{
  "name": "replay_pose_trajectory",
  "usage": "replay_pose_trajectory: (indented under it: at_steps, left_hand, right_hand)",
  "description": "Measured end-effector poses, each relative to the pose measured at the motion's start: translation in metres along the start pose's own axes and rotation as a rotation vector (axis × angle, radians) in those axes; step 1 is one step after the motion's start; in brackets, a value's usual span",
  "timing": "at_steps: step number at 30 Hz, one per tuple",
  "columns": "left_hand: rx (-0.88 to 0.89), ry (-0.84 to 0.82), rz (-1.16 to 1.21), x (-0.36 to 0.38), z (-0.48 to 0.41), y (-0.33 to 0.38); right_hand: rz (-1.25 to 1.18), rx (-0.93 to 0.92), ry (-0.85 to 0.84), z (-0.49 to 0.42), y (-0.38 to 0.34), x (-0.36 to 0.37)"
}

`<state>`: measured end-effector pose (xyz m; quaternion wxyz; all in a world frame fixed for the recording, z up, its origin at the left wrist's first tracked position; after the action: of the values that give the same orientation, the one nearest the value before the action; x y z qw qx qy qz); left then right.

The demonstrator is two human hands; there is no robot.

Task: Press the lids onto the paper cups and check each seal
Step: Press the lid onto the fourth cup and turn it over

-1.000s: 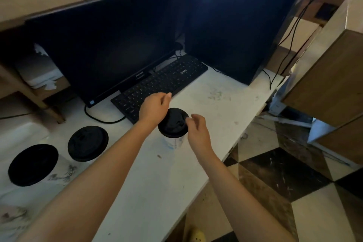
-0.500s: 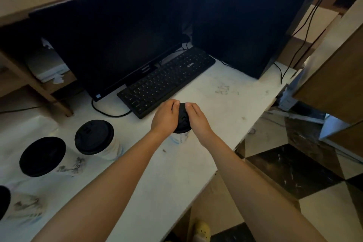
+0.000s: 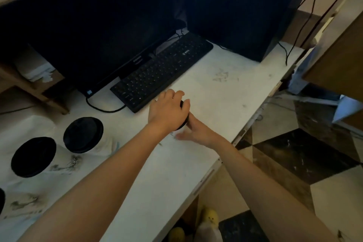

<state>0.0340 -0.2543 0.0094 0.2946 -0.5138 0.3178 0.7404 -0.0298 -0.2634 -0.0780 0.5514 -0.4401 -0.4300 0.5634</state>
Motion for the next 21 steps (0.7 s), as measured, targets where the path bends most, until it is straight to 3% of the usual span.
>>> replay_pose_trajectory:
  at_steps: [5,11,14,16,19,21]
  left_hand:
    - [0.002,0.031,-0.064,0.002,-0.004,0.002]
    - [0.024,0.055,-0.069,-0.002,-0.003,0.004]
    - [0.134,-0.010,-0.047,-0.002,0.000,0.010]
    - [0.107,-0.003,-0.046,-0.005,0.001,0.006]
    - [-0.225,-0.010,0.202,-0.002,-0.001,-0.025]
    - [-0.322,-0.017,0.279,0.006,-0.001,-0.030]
  right_hand:
    - [0.075,0.015,-0.188,-0.025,0.012,-0.006]
    - [0.105,-0.071,-0.230,-0.038,0.018,-0.007]
    - [0.113,-0.130,-0.096,-0.033,0.017,-0.009]
    - [0.049,-0.187,0.025,-0.026,0.016,-0.010]
    - [-0.044,-0.311,0.322,-0.010,0.011,-0.015]
    - [-0.076,-0.359,0.464,-0.002,0.009,-0.004]
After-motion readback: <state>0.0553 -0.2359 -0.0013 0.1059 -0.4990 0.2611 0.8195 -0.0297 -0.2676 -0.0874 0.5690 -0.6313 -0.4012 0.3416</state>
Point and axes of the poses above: each hand's wrist, its own z-axis away from the middle knuckle, its own x-axis out of the palm, y = z × x, the point moved 10 cm from there along -z, towards the middle knuckle, and after that the axes turned 12 degrees about -y, right-handed, at the moved point
